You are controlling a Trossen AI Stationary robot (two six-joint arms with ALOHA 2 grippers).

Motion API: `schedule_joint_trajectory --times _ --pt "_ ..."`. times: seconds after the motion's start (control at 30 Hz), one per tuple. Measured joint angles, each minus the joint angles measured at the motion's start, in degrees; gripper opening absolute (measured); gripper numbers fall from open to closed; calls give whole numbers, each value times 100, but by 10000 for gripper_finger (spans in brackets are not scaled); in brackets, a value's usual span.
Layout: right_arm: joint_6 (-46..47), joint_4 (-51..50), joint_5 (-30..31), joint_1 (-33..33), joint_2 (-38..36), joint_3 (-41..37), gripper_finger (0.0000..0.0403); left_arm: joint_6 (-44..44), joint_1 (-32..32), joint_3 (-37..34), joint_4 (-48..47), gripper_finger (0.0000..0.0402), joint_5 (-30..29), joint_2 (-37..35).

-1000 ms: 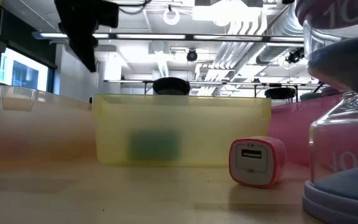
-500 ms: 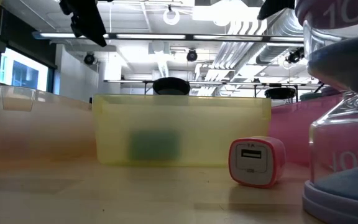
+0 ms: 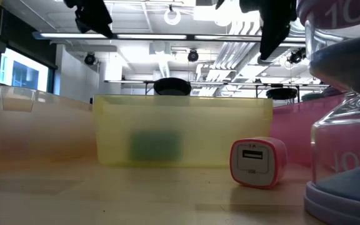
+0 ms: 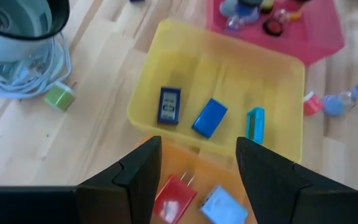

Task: Pick & Place Office items
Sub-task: Put the blue digital timer into the yellow bin

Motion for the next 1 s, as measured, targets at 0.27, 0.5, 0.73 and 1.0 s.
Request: schedule_joint_trajectory --times 0.27,0.5,0.73,1.0 --pt "-2246 -72 -118 -1157 0 0 217 -412 0 -2 536 200 -2 94" --pt "-3542 120 -887 -1989 31 -66 217 -617 0 -8 708 200 133 271" --pt "-4716 836 -1174 -2194 37 -735 217 -791 -219 -11 773 200 128 367" --pt "-5415 1484 -118 -2196 37 -1384 217 -708 -413 -15 1234 200 -38 538"
